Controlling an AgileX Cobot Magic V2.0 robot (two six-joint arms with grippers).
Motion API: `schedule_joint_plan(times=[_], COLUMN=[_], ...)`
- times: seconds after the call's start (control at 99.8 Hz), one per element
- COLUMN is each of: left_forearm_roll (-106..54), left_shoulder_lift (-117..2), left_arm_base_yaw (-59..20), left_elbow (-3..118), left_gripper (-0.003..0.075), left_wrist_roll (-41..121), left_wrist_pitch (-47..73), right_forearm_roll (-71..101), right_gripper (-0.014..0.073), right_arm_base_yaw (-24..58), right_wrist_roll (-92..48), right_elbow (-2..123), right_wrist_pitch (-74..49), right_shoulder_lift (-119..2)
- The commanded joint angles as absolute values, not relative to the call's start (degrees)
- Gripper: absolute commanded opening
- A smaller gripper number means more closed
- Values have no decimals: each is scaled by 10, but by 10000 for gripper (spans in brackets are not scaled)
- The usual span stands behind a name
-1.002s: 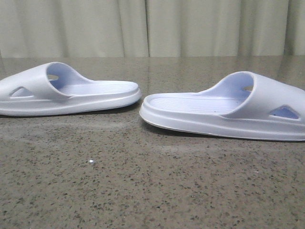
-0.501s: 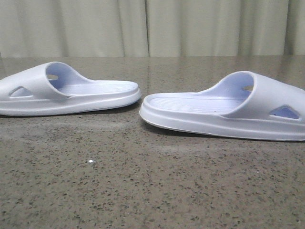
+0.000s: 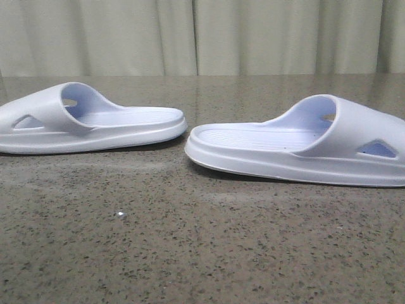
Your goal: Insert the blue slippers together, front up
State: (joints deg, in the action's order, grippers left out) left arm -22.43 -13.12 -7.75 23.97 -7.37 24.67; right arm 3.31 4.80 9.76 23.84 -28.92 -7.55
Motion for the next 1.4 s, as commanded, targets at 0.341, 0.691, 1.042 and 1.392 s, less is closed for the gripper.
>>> schedule_joint_plan(times=[0.341, 0.691, 1.042, 1.392], left_forearm_roll=[-269, -281, -337, -410], left_shoulder_lift=[-168, -188, -371, -514], left_arm_base_yaw=[-84, -84, -84, -84], left_elbow=[271, 262, 262, 268], left_gripper=[423, 516, 515, 464], left_wrist_roll=[-72, -110, -167, -167], left_wrist_pitch=[225, 171, 107, 40], right_forearm_roll=[64, 68, 68, 68], right_gripper=[235, 372, 372, 372], right_arm_base_yaw=[44, 44, 44, 44], right_wrist_roll=[90, 90, 90, 90], right_elbow=[272, 272, 272, 272], right_wrist_pitch=[-280, -272, -271, -271], right_shoulder_lift=[-112, -112, -112, -112])
